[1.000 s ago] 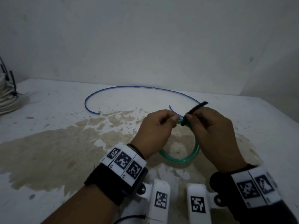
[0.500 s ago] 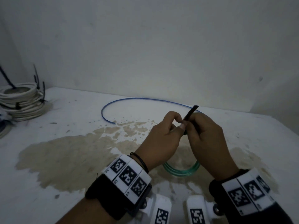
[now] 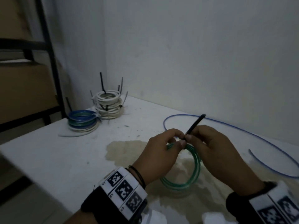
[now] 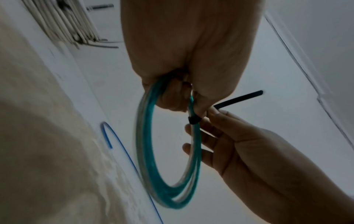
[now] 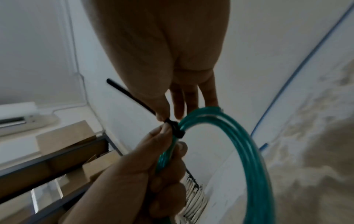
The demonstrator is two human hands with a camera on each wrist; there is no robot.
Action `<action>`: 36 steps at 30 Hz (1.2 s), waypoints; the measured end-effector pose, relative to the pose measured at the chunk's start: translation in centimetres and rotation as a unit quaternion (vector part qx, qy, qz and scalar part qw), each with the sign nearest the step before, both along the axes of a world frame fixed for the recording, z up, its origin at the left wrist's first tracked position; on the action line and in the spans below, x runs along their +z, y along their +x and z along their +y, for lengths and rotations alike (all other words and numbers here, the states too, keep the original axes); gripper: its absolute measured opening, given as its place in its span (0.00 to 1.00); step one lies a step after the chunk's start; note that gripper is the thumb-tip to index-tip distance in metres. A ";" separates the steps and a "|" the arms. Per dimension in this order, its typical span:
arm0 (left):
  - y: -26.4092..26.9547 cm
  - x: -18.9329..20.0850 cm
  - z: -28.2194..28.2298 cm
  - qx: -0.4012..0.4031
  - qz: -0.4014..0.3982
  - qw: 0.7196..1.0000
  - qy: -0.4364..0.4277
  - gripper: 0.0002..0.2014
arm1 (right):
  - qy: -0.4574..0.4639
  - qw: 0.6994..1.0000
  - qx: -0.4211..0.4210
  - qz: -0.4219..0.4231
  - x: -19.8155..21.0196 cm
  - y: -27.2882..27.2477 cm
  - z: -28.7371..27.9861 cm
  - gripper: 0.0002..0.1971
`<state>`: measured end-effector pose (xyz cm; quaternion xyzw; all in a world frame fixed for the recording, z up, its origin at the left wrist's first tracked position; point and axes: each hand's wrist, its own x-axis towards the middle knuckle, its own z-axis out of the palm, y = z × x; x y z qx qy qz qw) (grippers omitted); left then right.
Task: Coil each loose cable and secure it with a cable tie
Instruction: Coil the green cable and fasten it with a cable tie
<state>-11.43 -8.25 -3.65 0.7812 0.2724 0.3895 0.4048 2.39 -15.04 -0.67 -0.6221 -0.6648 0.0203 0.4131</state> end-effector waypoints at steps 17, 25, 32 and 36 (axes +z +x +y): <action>-19.3 -0.5 9.3 0.163 -0.090 0.952 -0.244 0.08 | -0.064 0.979 0.145 0.129 1.2 -14.5 15.5 0.07; -24.0 0.5 15.0 0.226 -0.179 0.929 -0.230 0.08 | -0.175 0.883 0.204 0.385 -0.9 -18.6 19.5 0.06; -24.6 0.5 19.7 0.247 -0.264 0.890 -0.279 0.06 | -0.105 0.809 0.112 0.568 -2.9 -22.1 23.2 0.05; -24.4 -1.0 20.5 0.271 -0.210 0.905 -0.251 0.04 | -0.072 0.845 0.024 0.529 -4.2 -23.6 25.7 0.07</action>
